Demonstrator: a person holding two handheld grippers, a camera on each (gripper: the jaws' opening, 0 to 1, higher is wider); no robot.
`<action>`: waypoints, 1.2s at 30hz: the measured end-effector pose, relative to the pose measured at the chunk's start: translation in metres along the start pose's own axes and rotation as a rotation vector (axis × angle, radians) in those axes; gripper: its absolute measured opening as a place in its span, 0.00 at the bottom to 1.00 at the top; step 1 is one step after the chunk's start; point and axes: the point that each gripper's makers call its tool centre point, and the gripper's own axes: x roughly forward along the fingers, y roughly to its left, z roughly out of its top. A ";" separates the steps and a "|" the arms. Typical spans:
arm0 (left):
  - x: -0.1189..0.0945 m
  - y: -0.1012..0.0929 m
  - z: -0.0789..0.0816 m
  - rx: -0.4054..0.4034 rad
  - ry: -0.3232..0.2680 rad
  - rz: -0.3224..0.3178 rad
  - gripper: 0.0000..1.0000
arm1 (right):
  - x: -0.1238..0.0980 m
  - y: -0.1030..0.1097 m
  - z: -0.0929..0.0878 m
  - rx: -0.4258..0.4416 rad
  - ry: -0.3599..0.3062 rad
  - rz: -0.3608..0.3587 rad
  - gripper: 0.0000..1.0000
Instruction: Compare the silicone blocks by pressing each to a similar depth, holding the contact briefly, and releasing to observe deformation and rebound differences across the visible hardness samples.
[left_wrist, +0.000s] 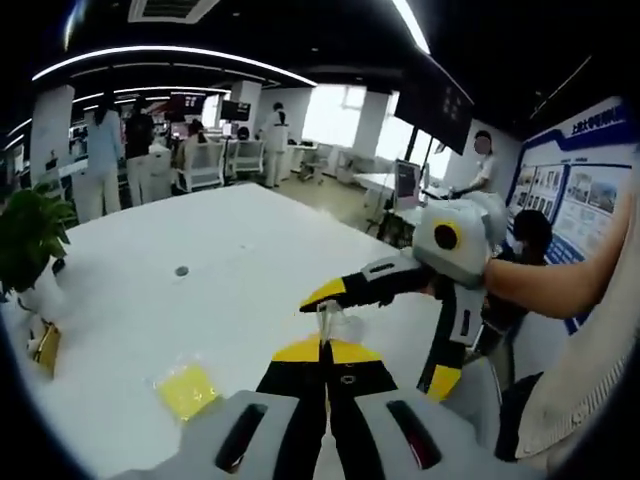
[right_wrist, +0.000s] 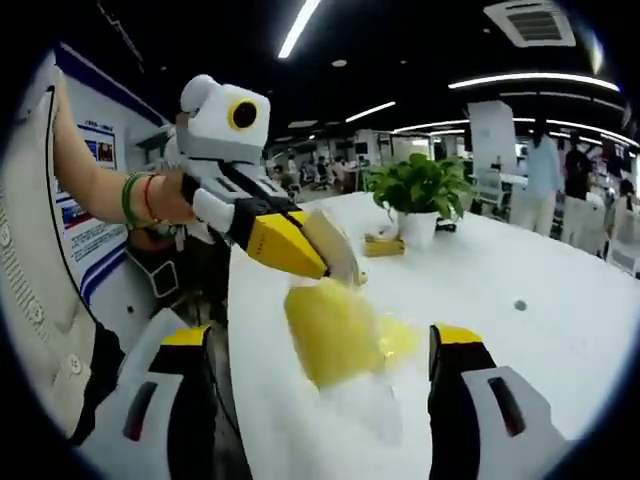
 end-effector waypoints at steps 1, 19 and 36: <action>0.000 0.001 -0.001 -0.003 -0.001 0.005 0.00 | -0.008 0.001 0.001 0.020 -0.023 -0.023 0.87; 0.035 0.013 -0.036 -0.201 -0.033 0.050 0.00 | -0.105 0.011 -0.039 0.200 -0.087 -0.285 0.96; 0.127 0.030 -0.041 -0.393 -0.052 0.030 0.00 | -0.130 -0.012 -0.027 0.280 -0.125 -0.352 0.96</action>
